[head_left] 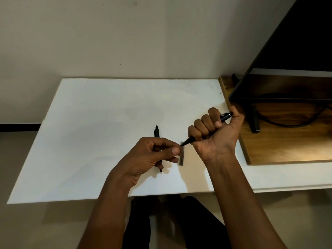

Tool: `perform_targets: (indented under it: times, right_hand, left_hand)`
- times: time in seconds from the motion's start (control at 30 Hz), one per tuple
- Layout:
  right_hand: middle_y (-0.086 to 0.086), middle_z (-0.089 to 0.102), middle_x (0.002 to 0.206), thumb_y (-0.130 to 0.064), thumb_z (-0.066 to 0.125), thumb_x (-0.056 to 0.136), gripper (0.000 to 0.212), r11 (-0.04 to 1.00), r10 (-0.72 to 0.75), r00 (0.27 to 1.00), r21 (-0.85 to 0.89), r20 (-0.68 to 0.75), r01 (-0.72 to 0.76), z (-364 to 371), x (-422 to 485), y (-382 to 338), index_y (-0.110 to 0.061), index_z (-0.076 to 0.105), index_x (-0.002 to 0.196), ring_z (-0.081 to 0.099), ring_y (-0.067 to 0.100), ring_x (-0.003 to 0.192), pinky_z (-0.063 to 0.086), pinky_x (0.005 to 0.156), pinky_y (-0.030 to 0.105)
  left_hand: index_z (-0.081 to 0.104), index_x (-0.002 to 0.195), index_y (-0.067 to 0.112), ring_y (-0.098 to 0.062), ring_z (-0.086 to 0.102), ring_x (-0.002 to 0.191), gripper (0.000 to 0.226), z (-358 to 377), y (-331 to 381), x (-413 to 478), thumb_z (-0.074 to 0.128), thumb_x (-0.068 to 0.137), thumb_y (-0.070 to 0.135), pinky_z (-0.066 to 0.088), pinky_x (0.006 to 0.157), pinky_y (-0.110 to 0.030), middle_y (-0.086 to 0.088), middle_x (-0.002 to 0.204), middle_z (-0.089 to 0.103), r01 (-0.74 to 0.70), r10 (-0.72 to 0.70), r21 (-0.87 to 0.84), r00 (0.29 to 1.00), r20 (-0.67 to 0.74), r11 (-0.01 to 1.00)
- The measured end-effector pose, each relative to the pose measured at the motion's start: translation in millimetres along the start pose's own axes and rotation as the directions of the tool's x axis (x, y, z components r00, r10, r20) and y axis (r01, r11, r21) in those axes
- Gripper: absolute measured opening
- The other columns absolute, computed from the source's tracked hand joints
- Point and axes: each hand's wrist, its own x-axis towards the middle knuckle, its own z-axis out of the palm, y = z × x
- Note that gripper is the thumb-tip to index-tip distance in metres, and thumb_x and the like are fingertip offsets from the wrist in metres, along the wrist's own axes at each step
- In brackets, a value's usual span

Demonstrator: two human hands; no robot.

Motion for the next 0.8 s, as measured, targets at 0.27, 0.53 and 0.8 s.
perform_targets:
  times: [0.27,0.53,0.8]
  right_hand:
    - [-0.005,0.018,0.039,-0.059,0.035,0.092,0.061,0.999,-0.008,1.0,-0.038,0.008,0.008,2.2,-0.7,0.7,-0.017,0.031,0.049,0.007,0.01,0.041,0.01,0.043,0.021]
    - [-0.005,0.019,0.039,-0.062,0.035,0.093,0.064,1.0,-0.015,1.0,-0.025,-0.008,0.015,3.4,-0.3,1.2,-0.017,0.031,0.049,0.007,0.01,0.041,0.009,0.043,0.021]
    - [-0.006,0.019,0.039,-0.064,0.038,0.092,0.064,0.998,-0.009,1.0,-0.062,0.018,0.011,5.0,-1.5,1.0,-0.017,0.031,0.049,0.007,0.01,0.041,0.009,0.044,0.021]
  left_hand:
    - [0.077,0.099,0.011,-0.018,0.076,0.087,0.017,-0.3,0.4,-0.1,0.072,0.085,0.02,0.047,0.062,-0.027,-0.007,0.097,0.079,-0.006,0.006,-0.012,1.0,-0.003,1.0]
    - [0.077,0.099,0.011,-0.019,0.076,0.087,0.019,-0.7,0.5,0.3,0.073,0.084,0.02,0.048,0.062,-0.029,-0.01,0.098,0.078,-0.011,0.011,-0.008,1.0,-0.005,1.0]
    - [0.077,0.097,0.011,-0.017,0.077,0.085,0.015,-0.7,0.2,-0.2,0.072,0.085,0.017,0.047,0.064,-0.029,-0.007,0.096,0.079,-0.016,0.016,-0.007,1.0,-0.006,1.0]
